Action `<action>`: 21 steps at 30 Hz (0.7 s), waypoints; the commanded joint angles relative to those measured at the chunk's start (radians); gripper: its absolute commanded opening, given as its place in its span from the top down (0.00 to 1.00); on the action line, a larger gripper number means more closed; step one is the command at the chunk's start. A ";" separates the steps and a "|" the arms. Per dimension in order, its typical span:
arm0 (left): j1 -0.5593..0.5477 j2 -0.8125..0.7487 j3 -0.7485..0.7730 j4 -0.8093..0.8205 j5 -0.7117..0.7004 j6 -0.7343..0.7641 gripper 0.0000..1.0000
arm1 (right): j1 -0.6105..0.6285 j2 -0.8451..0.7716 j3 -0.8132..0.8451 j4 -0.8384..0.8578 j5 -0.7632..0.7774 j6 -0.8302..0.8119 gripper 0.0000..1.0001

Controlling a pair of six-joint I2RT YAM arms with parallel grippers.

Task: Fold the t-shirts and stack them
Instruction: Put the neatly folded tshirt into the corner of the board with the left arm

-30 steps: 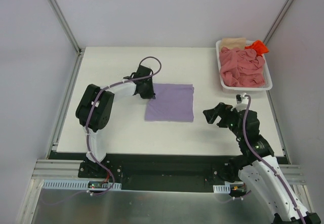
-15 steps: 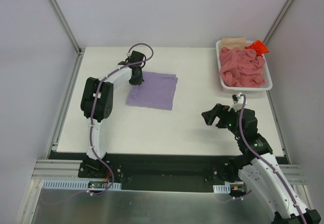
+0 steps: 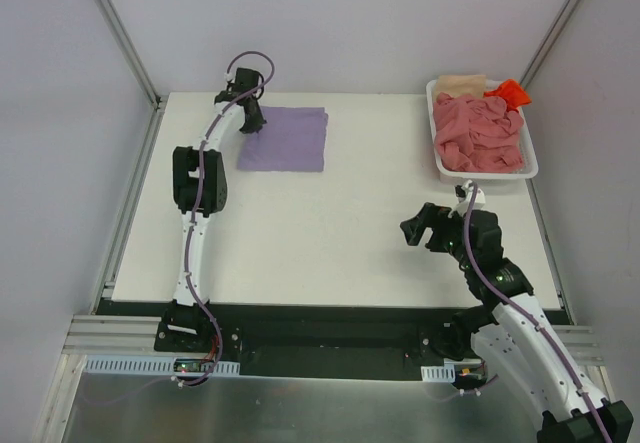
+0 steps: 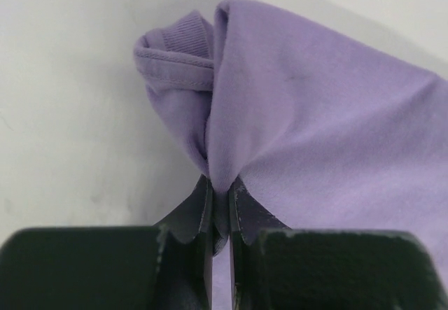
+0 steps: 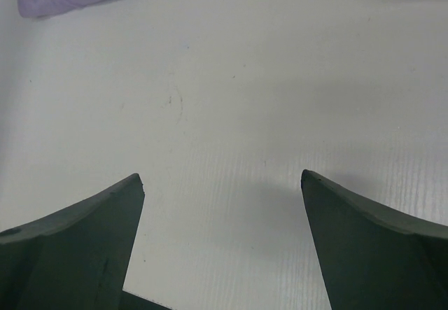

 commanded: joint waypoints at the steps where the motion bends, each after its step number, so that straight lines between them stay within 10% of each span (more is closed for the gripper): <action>1: 0.056 0.018 0.107 -0.036 -0.025 0.086 1.00 | -0.008 0.026 0.005 0.036 0.034 -0.023 0.04; 21: 0.334 0.021 0.162 0.045 -0.034 0.486 1.00 | -0.014 0.245 0.060 0.034 0.090 -0.020 0.04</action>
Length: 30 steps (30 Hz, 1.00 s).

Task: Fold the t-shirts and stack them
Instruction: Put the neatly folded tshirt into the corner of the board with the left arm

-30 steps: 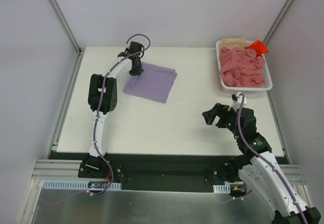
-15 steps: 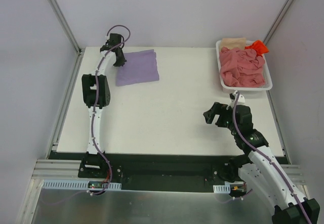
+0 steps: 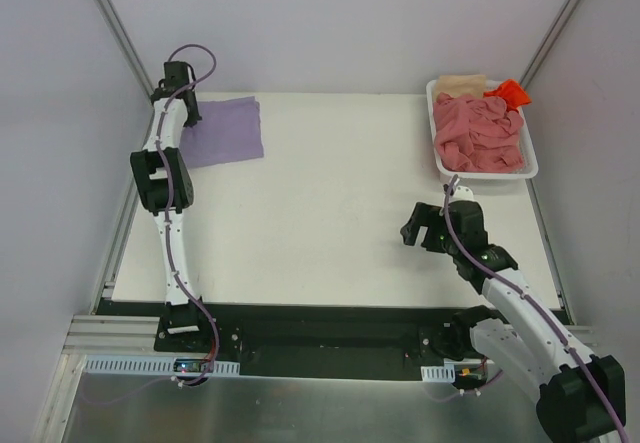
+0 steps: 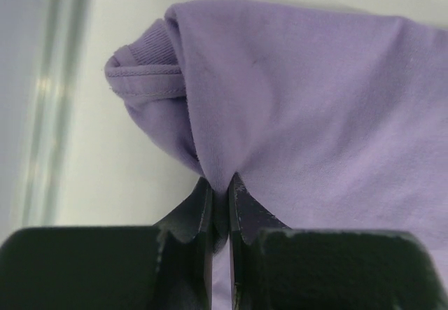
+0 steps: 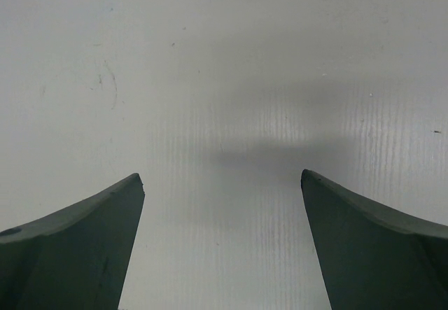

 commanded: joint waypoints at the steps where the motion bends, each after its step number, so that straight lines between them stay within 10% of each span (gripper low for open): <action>1: 0.051 0.002 0.082 0.082 -0.038 0.118 1.00 | -0.008 0.032 0.059 0.027 0.018 -0.001 0.04; 16: 0.089 0.047 0.111 0.351 -0.139 0.319 0.96 | -0.008 0.090 0.120 -0.106 0.011 0.007 0.04; 18: 0.089 0.025 0.102 0.357 -0.124 0.319 0.80 | -0.008 0.089 0.120 -0.109 0.003 0.010 0.04; 21: 0.089 -0.038 0.061 0.357 -0.096 0.300 0.26 | -0.008 0.084 0.137 -0.144 -0.011 0.002 0.04; 25: 0.081 -0.183 -0.027 0.339 -0.086 0.211 0.01 | -0.007 0.054 0.130 -0.161 -0.011 0.007 0.04; 30: 0.031 -0.442 -0.220 0.294 0.014 0.061 0.01 | -0.011 -0.003 0.136 -0.204 0.037 0.034 0.04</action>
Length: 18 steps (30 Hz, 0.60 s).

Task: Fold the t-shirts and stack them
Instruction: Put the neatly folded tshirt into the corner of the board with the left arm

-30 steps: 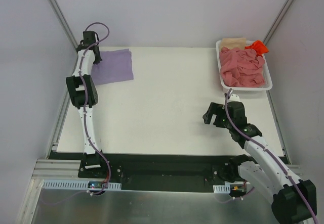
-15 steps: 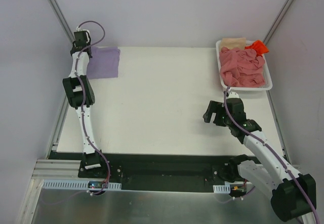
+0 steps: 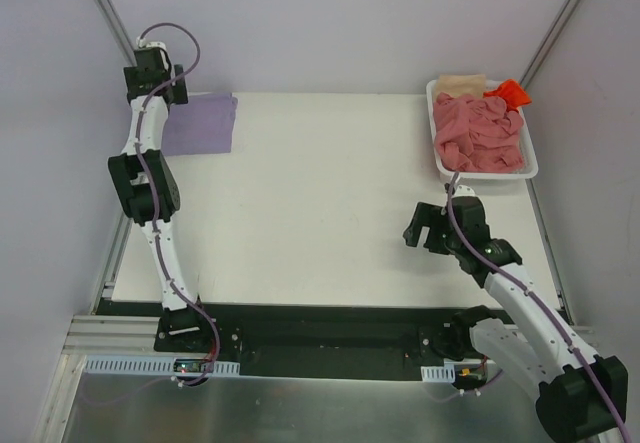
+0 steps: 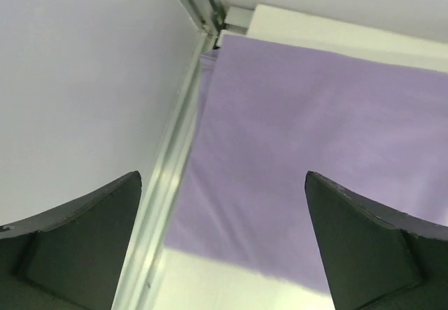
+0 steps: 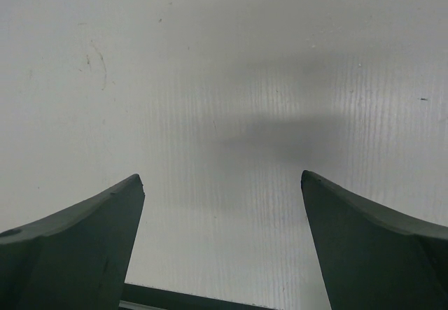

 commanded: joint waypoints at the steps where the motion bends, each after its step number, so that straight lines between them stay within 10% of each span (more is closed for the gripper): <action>1: -0.064 -0.341 -0.131 -0.005 0.085 -0.153 0.01 | -0.007 -0.073 0.047 -0.059 0.049 0.034 0.04; 11: -0.315 -0.950 -0.686 -0.033 0.272 -0.485 0.01 | -0.022 -0.230 0.004 -0.065 0.078 0.012 0.04; 18: -0.561 -1.318 -1.260 -0.025 -0.075 -0.649 0.01 | -0.021 -0.237 -0.041 -0.004 -0.056 -0.043 0.04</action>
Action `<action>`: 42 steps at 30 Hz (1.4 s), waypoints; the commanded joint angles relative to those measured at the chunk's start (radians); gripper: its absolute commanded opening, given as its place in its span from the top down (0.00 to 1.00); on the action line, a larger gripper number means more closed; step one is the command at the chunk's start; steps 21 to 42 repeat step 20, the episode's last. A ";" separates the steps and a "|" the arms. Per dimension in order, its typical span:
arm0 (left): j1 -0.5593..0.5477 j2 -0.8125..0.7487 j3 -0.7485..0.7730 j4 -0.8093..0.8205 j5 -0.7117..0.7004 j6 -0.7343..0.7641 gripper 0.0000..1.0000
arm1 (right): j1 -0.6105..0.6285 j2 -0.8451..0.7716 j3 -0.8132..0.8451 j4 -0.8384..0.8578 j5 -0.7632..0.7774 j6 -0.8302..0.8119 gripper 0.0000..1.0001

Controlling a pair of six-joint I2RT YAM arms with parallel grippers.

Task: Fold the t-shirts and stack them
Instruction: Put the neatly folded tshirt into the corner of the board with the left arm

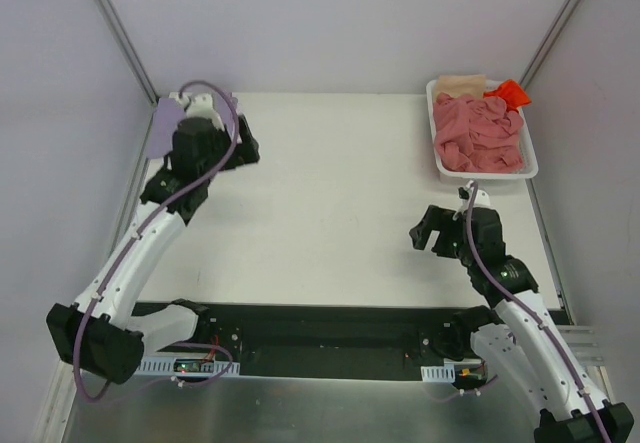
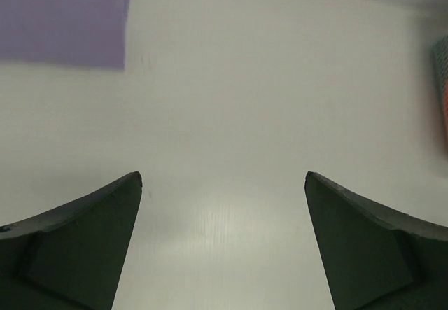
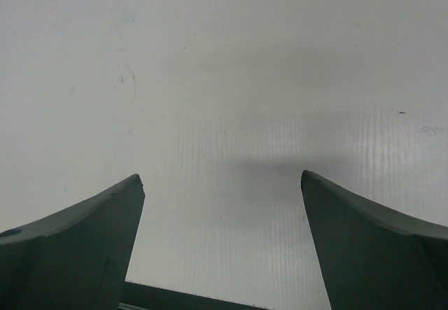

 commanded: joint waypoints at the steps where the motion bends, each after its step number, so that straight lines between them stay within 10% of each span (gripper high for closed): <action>1: -0.096 -0.165 -0.358 -0.040 -0.126 -0.234 0.01 | -0.004 0.004 -0.031 0.059 -0.060 -0.034 0.04; 9: -0.172 -0.446 -0.695 -0.017 -0.176 -0.293 0.01 | -0.004 -0.029 -0.079 0.117 -0.057 -0.013 0.04; 42: -0.170 -0.386 -0.693 0.007 -0.264 -0.294 0.01 | -0.004 -0.062 -0.130 0.169 0.016 -0.004 0.04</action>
